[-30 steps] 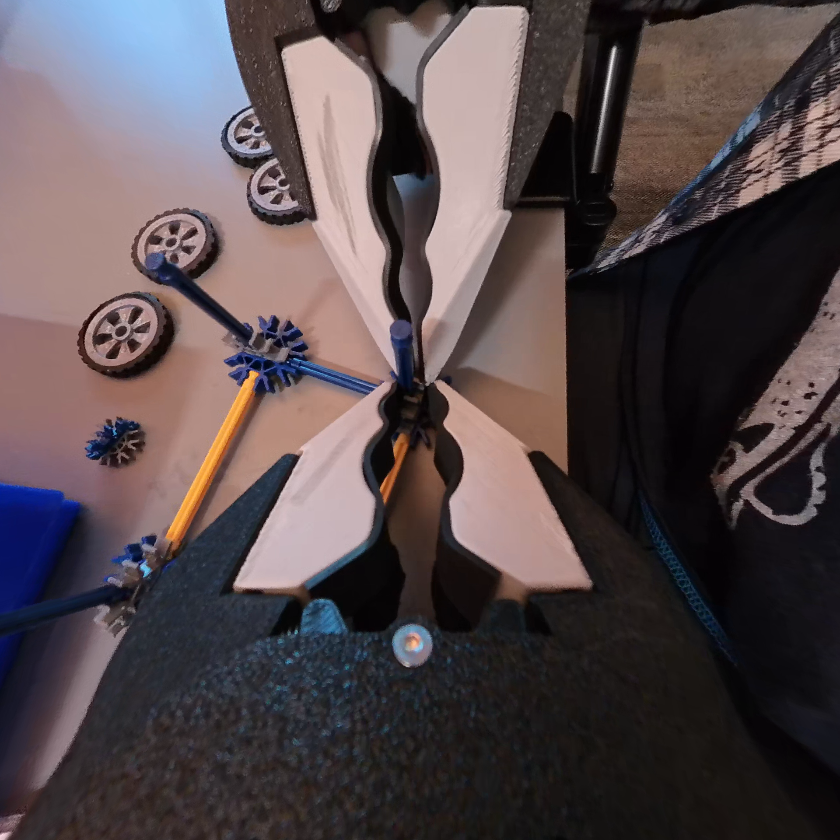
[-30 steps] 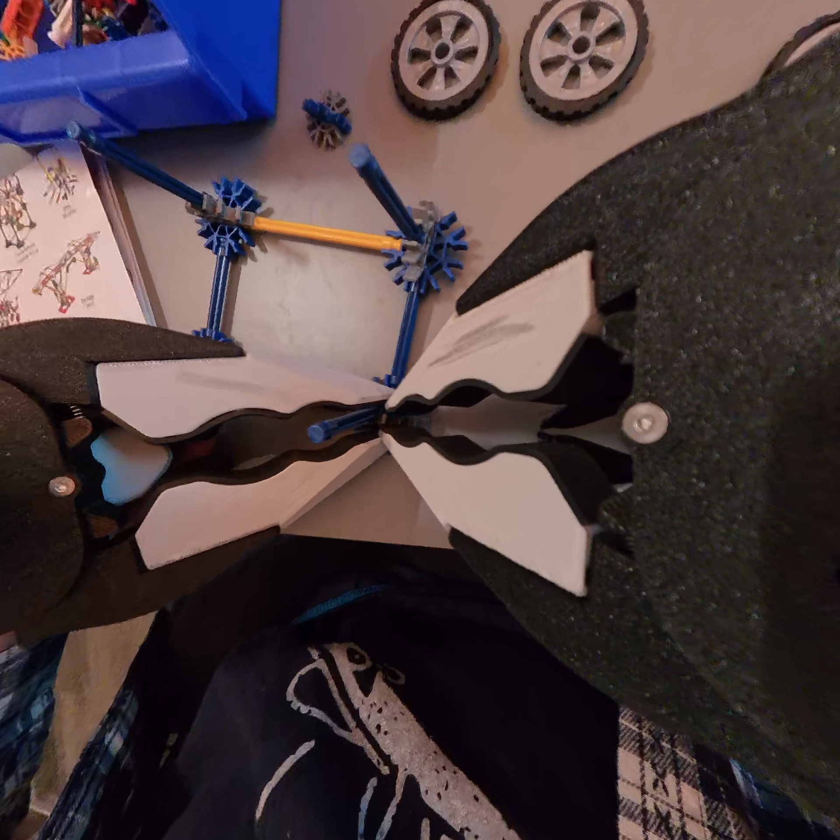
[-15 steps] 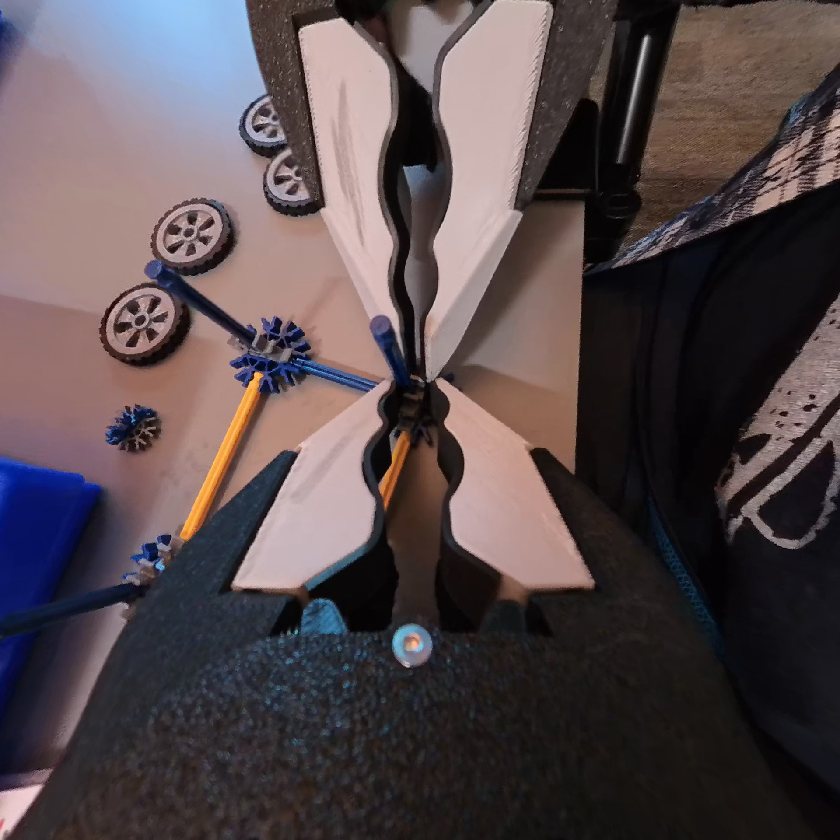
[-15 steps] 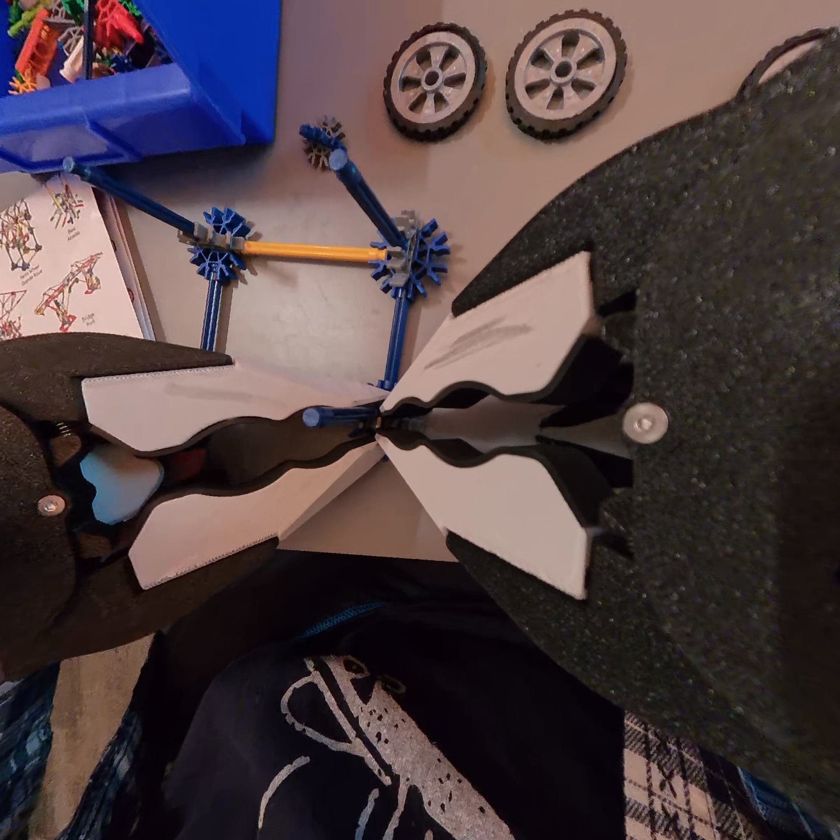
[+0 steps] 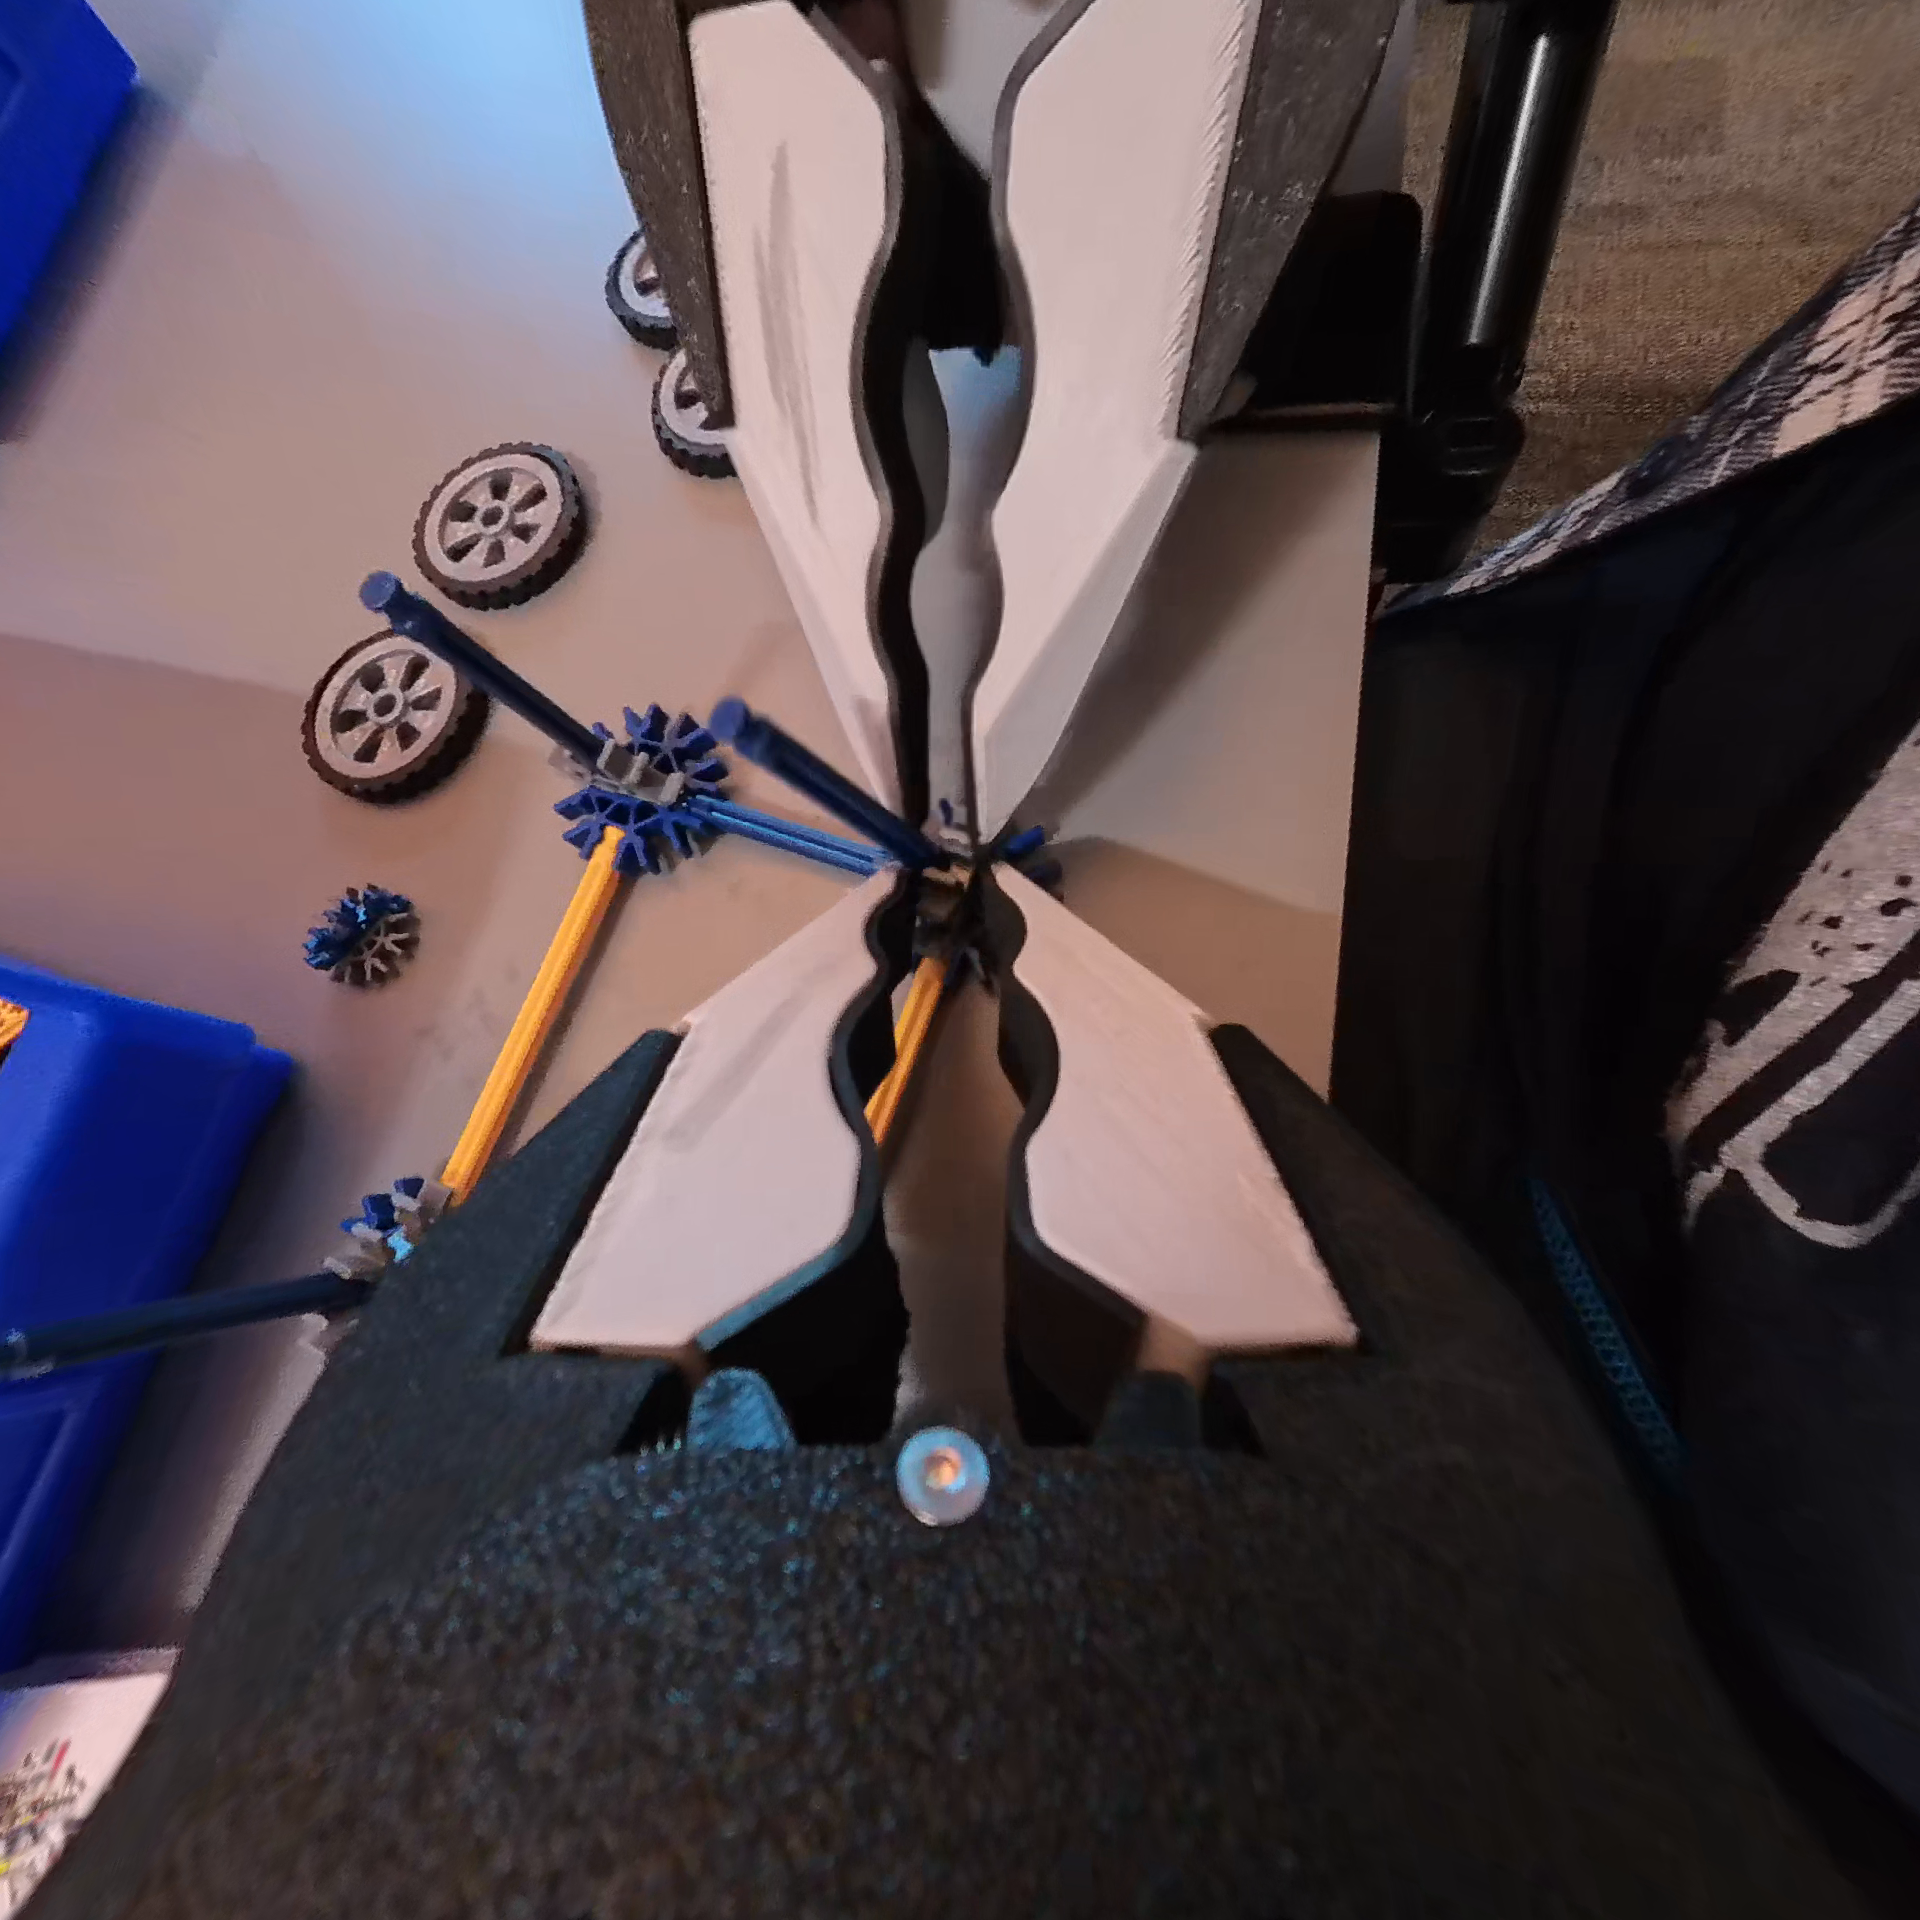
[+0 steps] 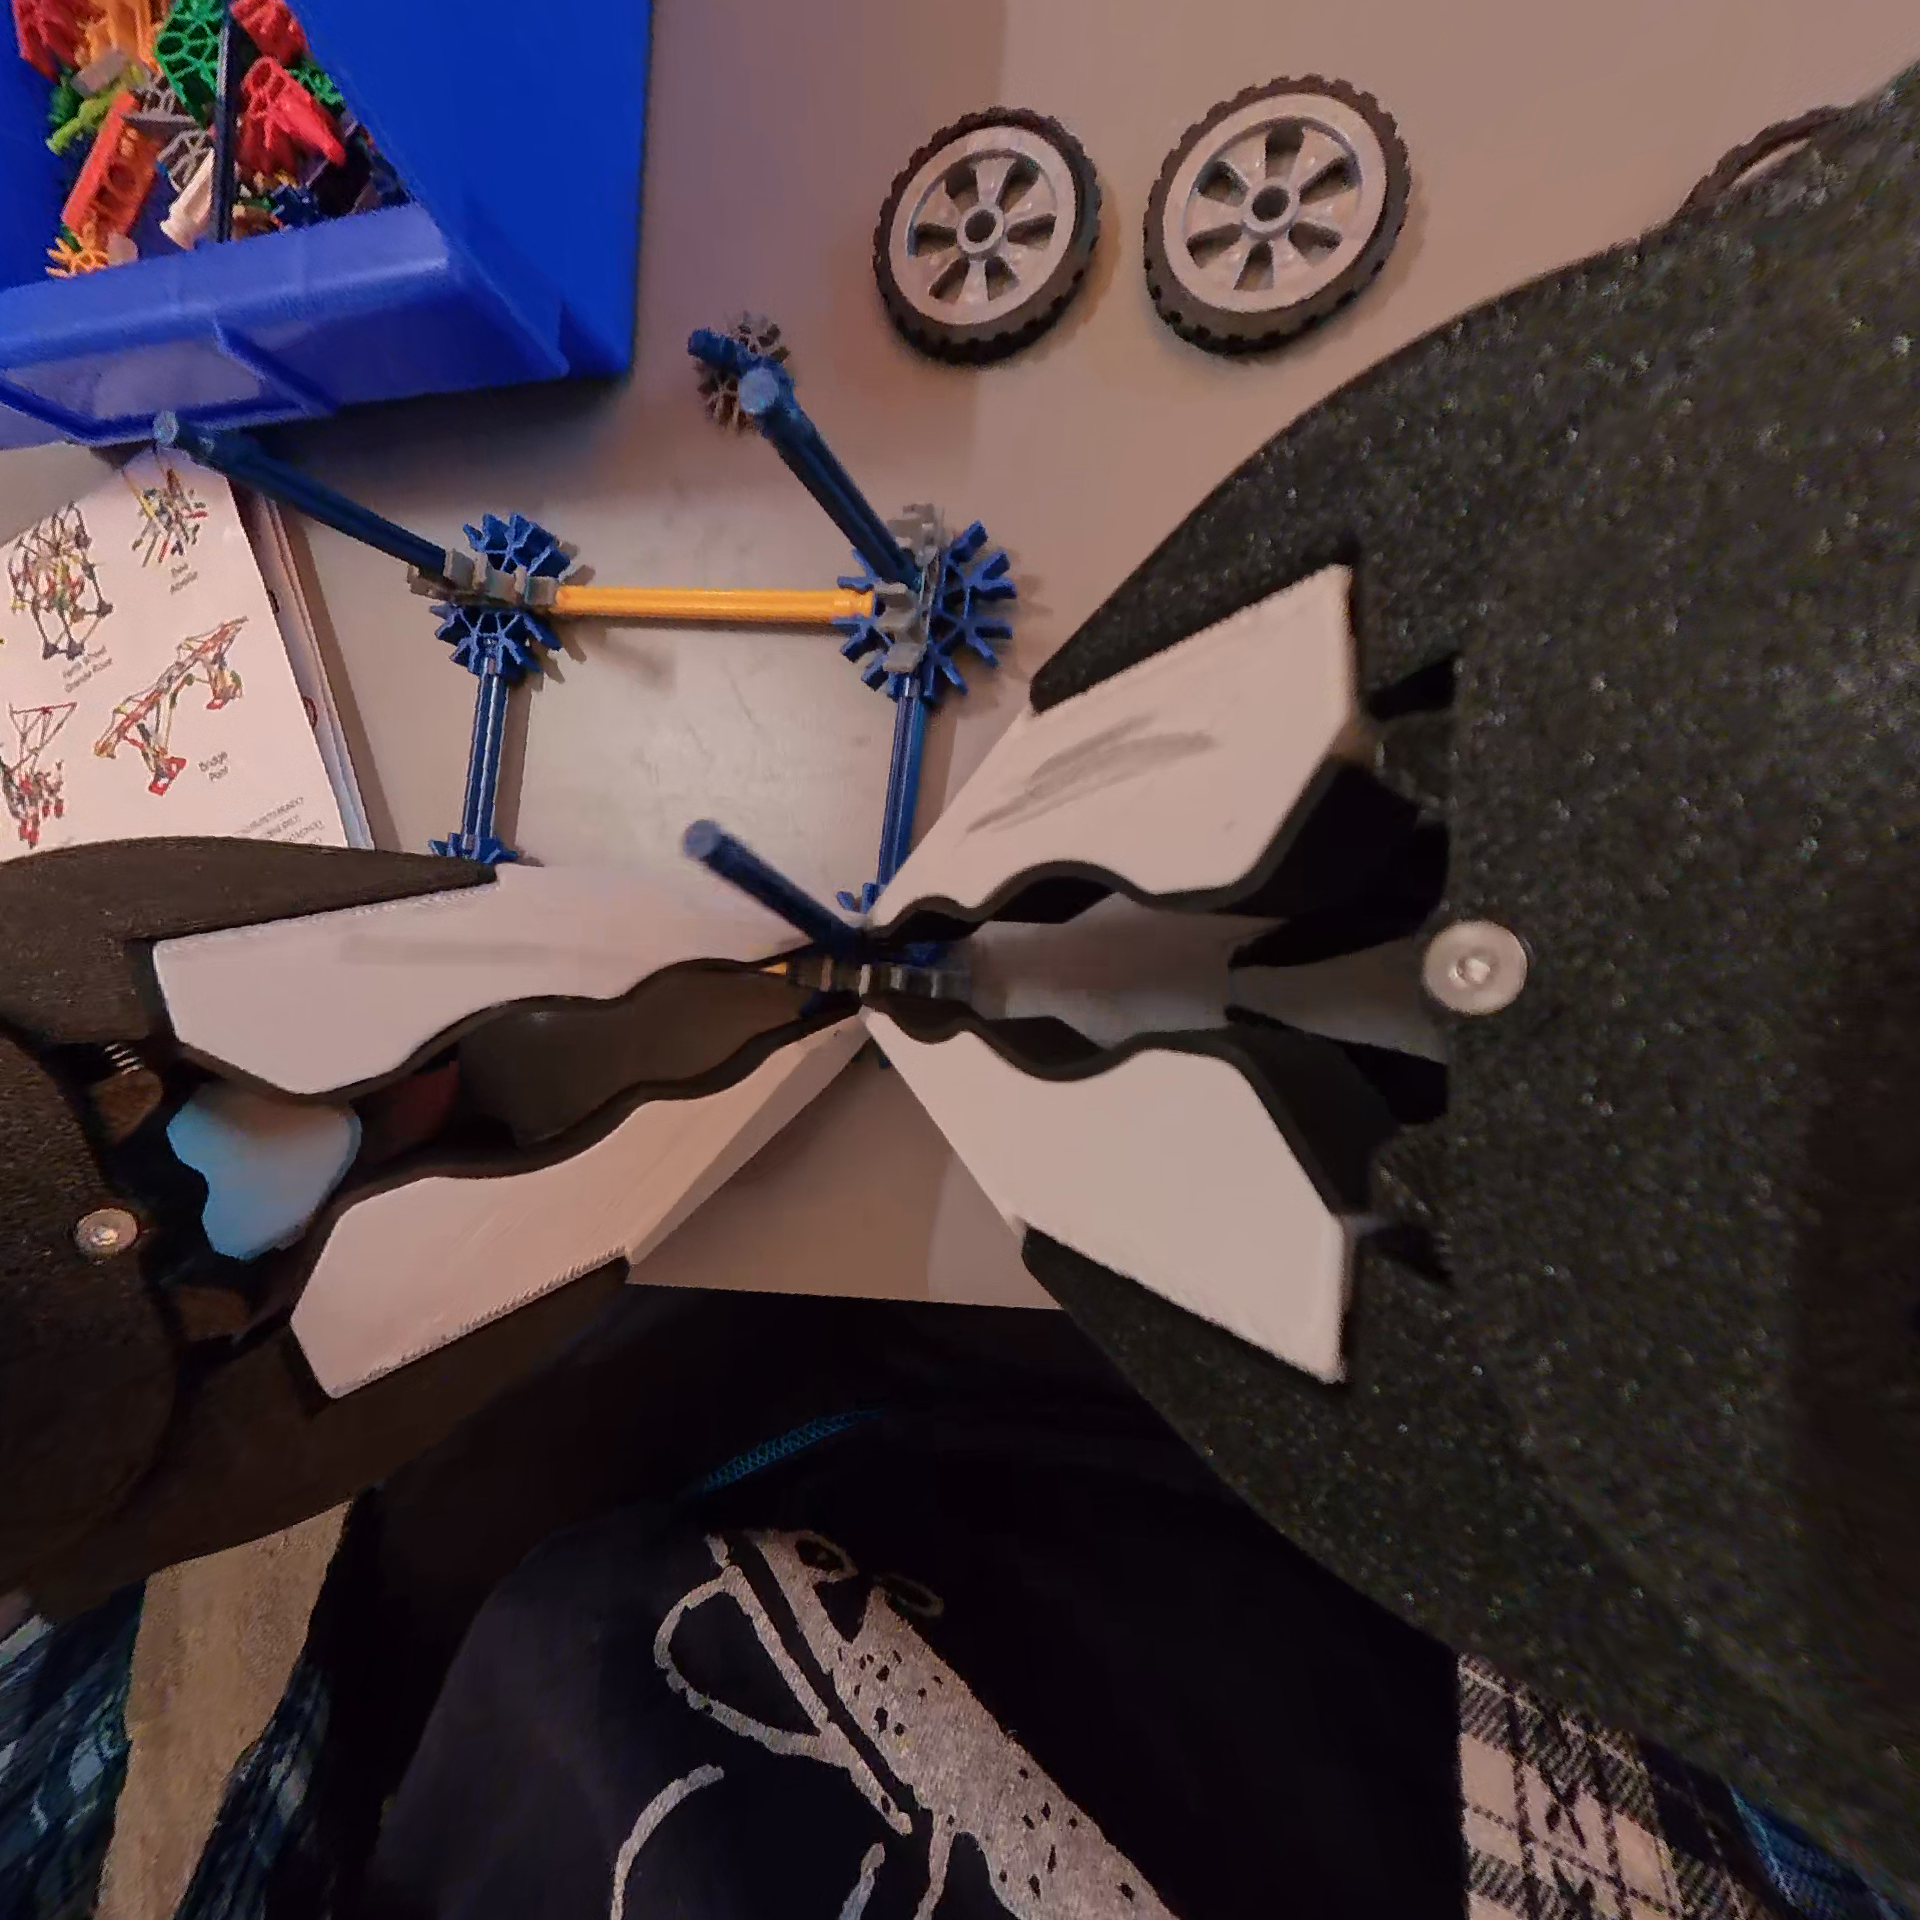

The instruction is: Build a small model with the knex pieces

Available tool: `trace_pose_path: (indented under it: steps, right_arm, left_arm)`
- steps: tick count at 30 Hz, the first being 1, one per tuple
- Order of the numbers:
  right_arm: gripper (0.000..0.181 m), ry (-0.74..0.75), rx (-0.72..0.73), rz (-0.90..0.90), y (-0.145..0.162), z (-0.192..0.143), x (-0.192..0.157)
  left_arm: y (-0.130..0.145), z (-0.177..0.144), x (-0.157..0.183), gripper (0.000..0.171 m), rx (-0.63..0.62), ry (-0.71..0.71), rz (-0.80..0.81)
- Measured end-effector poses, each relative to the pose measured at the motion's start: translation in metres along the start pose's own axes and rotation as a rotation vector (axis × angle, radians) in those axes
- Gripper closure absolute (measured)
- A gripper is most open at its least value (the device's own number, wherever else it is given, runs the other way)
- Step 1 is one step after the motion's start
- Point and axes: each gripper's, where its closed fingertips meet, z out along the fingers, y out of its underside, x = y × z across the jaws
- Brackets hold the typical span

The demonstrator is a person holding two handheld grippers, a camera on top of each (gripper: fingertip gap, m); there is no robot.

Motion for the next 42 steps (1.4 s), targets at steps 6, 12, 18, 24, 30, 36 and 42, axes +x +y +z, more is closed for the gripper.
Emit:
trace_pose_path:
  steps: [6,12,18,24,30,36,42]
  right_arm:
    - [0.166,0.009,-0.012,-0.013,-0.0002,0.0032,-0.0002]
    - [0.166,0.016,-0.012,-0.013,-0.0002,0.0046,-0.0003]
    - [0.166,0.025,-0.013,-0.028,-0.0007,0.0060,-0.0010]
    - [0.167,0.026,-0.013,-0.026,-0.0009,0.0064,-0.0010]
    - [0.169,0.009,-0.021,-0.044,-0.0017,0.0068,-0.0024]
    - [0.171,-0.001,-0.038,-0.076,-0.0023,0.0071,-0.0039]
    - [0.173,0.000,-0.074,-0.130,-0.0025,0.0074,-0.0044]
  left_arm:
    - [0.0001,-0.0006,-0.0018,0.163,0.016,-0.016,0.008]
    - [0.0004,-0.0007,-0.0021,0.164,0.020,-0.010,0.018]
    - [0.0008,-0.0010,-0.0028,0.165,0.020,-0.027,0.050]
    - [0.0012,-0.0009,-0.0035,0.165,0.025,-0.018,0.046]
    - [0.0015,-0.0012,-0.0030,0.166,0.024,-0.013,0.058]
    - [0.0017,-0.0013,-0.0029,0.167,0.029,0.008,0.059]
    - [0.0018,-0.0014,-0.0026,0.168,0.030,0.017,0.072]
